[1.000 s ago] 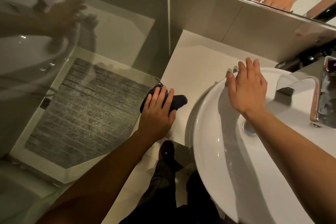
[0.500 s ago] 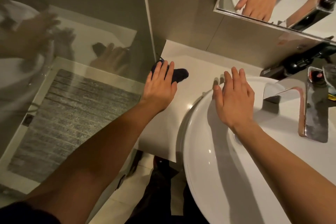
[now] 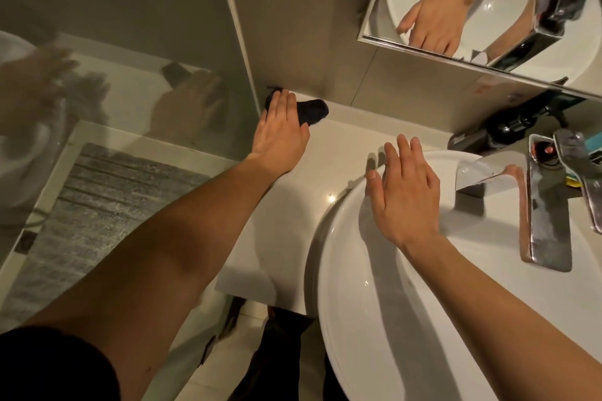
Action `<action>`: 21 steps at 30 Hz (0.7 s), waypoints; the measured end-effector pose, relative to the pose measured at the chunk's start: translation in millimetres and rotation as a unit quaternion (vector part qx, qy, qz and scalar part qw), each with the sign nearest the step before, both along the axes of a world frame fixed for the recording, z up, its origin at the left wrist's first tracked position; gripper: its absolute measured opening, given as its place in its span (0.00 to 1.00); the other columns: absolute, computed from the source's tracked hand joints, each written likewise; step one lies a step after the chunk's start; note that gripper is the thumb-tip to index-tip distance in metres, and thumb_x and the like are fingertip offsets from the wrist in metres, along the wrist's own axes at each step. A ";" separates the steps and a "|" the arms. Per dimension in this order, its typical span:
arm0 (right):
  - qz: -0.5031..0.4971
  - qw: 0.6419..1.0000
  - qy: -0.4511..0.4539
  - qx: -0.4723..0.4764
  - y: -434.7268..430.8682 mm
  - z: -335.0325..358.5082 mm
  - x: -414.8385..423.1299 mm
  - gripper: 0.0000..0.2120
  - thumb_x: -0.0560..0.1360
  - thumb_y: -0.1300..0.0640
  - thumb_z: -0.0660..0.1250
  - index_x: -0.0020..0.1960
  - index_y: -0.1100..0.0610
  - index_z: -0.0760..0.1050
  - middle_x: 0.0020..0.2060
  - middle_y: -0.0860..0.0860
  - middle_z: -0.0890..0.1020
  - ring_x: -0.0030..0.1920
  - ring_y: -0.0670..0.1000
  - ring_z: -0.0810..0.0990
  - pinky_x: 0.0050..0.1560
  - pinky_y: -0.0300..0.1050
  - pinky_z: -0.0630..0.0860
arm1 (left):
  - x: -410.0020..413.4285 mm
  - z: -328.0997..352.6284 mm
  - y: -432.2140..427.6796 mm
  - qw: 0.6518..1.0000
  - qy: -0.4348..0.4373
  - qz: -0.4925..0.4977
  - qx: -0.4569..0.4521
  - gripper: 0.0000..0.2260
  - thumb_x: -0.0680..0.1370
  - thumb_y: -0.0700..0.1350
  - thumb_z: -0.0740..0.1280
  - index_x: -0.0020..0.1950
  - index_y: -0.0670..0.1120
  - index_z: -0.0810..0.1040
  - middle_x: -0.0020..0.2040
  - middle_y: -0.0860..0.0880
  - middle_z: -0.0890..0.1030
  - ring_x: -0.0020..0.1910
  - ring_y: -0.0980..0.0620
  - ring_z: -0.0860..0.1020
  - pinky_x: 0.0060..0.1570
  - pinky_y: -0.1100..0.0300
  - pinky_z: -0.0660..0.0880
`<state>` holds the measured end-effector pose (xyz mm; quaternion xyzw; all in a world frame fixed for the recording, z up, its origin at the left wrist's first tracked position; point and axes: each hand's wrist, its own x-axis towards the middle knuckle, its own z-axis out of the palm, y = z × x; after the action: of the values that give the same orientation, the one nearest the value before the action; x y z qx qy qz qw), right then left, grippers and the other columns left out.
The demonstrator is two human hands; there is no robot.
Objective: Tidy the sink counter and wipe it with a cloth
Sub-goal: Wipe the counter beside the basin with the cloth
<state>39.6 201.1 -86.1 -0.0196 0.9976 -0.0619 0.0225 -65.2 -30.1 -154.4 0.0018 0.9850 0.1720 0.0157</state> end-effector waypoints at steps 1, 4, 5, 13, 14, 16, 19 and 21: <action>0.001 1.000 -0.001 0.000 0.1 -0.1 -0.1 0.32 0.83 0.40 0.42 0.80 0.56 0.59 0.82 0.54 0.56 0.83 0.53 0.48 0.78 0.55 0.57 | -3.1 -0.7 0.5 1.000 0.003 0.003 0.005 0.27 0.82 0.47 0.59 0.79 0.37 0.60 0.80 0.38 0.62 0.81 0.42 0.58 0.79 0.45 0.59; 0.003 1.000 -0.004 -0.004 0.5 -0.2 0.0 0.31 0.83 0.40 0.42 0.80 0.56 0.58 0.82 0.53 0.55 0.83 0.53 0.48 0.78 0.55 0.56 | -7.0 -3.1 1.7 0.999 0.016 0.021 0.040 0.23 0.84 0.41 0.58 0.78 0.37 0.63 0.79 0.39 0.64 0.80 0.42 0.60 0.79 0.47 0.60; 0.003 1.000 -0.005 -0.007 0.7 -0.1 0.1 0.32 0.83 0.40 0.42 0.81 0.56 0.58 0.82 0.53 0.55 0.83 0.53 0.48 0.78 0.55 0.56 | -8.0 -0.8 1.9 0.997 0.019 0.040 0.068 0.21 0.84 0.40 0.58 0.77 0.38 0.64 0.78 0.39 0.66 0.79 0.41 0.63 0.77 0.47 0.63; 0.009 0.999 -0.018 -0.045 3.5 1.3 -1.2 0.32 0.82 0.39 0.43 0.80 0.56 0.59 0.82 0.53 0.55 0.83 0.53 0.47 0.78 0.54 0.55 | -2.4 67.4 -11.5 0.853 0.017 0.287 0.435 0.15 0.86 0.43 0.56 0.71 0.38 0.69 0.63 0.40 0.78 0.60 0.44 0.77 0.56 0.59 0.71; 0.010 0.998 -0.030 -0.053 4.5 3.1 -1.6 0.33 0.82 0.39 0.42 0.80 0.55 0.58 0.82 0.52 0.54 0.83 0.52 0.46 0.78 0.54 0.53 | 3.9 77.2 -13.7 0.841 0.018 0.284 0.461 0.15 0.86 0.44 0.56 0.70 0.40 0.70 0.59 0.43 0.79 0.55 0.46 0.78 0.55 0.56 0.74; 0.011 0.996 -0.051 -0.071 6.3 8.7 -2.3 0.32 0.82 0.39 0.44 0.81 0.55 0.57 0.83 0.52 0.53 0.83 0.52 0.44 0.79 0.54 0.50 | 18.0 94.1 -14.6 0.826 0.015 0.270 0.494 0.13 0.86 0.46 0.57 0.69 0.44 0.71 0.54 0.46 0.79 0.48 0.50 0.79 0.53 0.54 0.76; 0.014 0.990 -0.040 -0.132 -1.4 27.9 0.2 0.26 0.83 0.43 0.50 0.78 0.53 0.64 0.81 0.52 0.58 0.82 0.53 0.50 0.78 0.55 0.51 | 43.2 116.8 -9.6 0.824 0.013 0.234 0.516 0.13 0.83 0.51 0.58 0.64 0.49 0.72 0.54 0.44 0.81 0.47 0.47 0.79 0.51 0.48 0.76; 0.030 0.977 0.006 -0.209 -15.3 49.7 4.3 0.21 0.83 0.46 0.55 0.72 0.53 0.72 0.75 0.51 0.70 0.78 0.54 0.64 0.75 0.57 0.62 | 61.6 130.6 -2.0 0.842 0.006 0.196 0.502 0.13 0.82 0.52 0.58 0.64 0.51 0.73 0.51 0.46 0.80 0.45 0.48 0.77 0.47 0.49 0.75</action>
<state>43.9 185.7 -36.4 -0.0542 0.9616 -0.2686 0.0136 -3.6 -32.1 -23.8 -0.1826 0.7439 0.6423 -0.0272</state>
